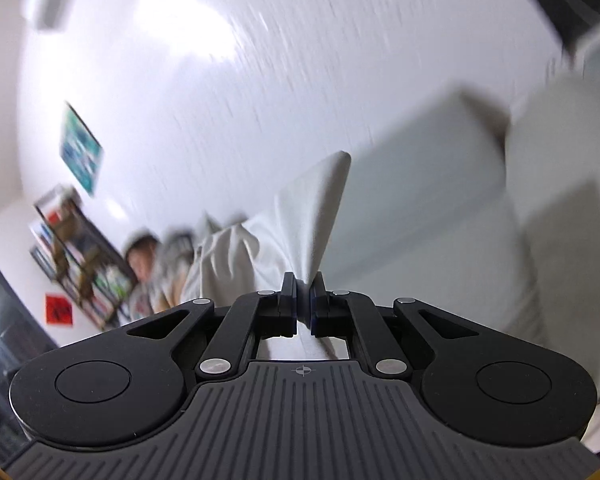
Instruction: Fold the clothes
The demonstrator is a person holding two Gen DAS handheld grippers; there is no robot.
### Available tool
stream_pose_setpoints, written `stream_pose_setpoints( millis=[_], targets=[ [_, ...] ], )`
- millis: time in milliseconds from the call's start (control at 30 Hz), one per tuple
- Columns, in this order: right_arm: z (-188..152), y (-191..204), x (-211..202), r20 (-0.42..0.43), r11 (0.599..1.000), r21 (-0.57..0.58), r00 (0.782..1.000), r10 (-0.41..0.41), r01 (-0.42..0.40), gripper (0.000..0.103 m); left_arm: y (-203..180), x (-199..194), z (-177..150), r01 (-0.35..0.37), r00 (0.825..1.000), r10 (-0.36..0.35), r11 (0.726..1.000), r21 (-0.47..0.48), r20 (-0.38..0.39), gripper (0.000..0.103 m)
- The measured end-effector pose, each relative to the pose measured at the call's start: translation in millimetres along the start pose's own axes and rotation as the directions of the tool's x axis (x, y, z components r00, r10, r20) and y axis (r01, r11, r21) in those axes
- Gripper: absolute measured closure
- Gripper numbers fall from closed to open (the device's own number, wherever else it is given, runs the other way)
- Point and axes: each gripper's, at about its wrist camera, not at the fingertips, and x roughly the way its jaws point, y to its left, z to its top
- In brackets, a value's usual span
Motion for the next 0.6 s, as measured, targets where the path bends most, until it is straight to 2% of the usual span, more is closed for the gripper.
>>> stream_pose_setpoints(
  millis=[67, 100, 200, 233, 333, 400, 533, 600],
  targets=[
    [13.2, 17.6, -50.9, 0.111, 0.998, -0.056, 0.994, -0.009, 0.015, 0.098, -23.6, -12.2, 14.1, 0.122, 0.992, -0.122, 0.993, 0.002, 0.031, 0.093],
    [17.7, 26.6, -75.2, 0.168, 0.995, -0.092, 0.985, -0.029, 0.045, 0.098, -34.2, -16.7, 20.6, 0.189, 0.981, -0.189, 0.982, -0.004, 0.040, 0.093],
    [27.2, 46.8, -131.3, 0.300, 0.959, -0.201, 0.944, -0.135, 0.201, 0.098, -67.3, -13.2, 34.7, 0.342, 0.939, -0.342, 0.939, -0.013, 0.028, 0.093],
    [30.0, 45.5, -140.0, 0.313, 0.944, -0.207, 0.932, -0.184, 0.257, 0.098, -79.9, -3.9, 36.8, 0.362, 0.932, -0.362, 0.932, 0.001, 0.021, 0.093],
    [37.9, 38.7, -164.1, 0.348, 0.886, -0.211, 0.879, -0.327, 0.413, 0.098, -119.1, 31.7, 39.8, 0.398, 0.917, -0.398, 0.916, 0.047, -0.005, 0.093],
    [40.2, 16.6, -166.7, 0.327, 0.859, -0.169, 0.849, -0.414, 0.484, 0.098, -144.2, 58.6, 31.1, 0.403, 0.915, -0.400, 0.914, 0.050, -0.050, 0.093],
    [40.9, -54.0, -159.9, 0.226, 0.845, -0.020, 0.826, -0.517, 0.535, 0.098, -180.4, 121.8, 0.8, 0.390, 0.911, -0.372, 0.917, 0.081, -0.181, 0.093],
    [42.1, -90.8, -154.5, 0.182, 0.826, 0.034, 0.809, -0.559, 0.563, 0.098, -190.1, 153.1, -11.5, 0.392, 0.898, -0.360, 0.916, 0.086, -0.255, 0.093]
  ],
)
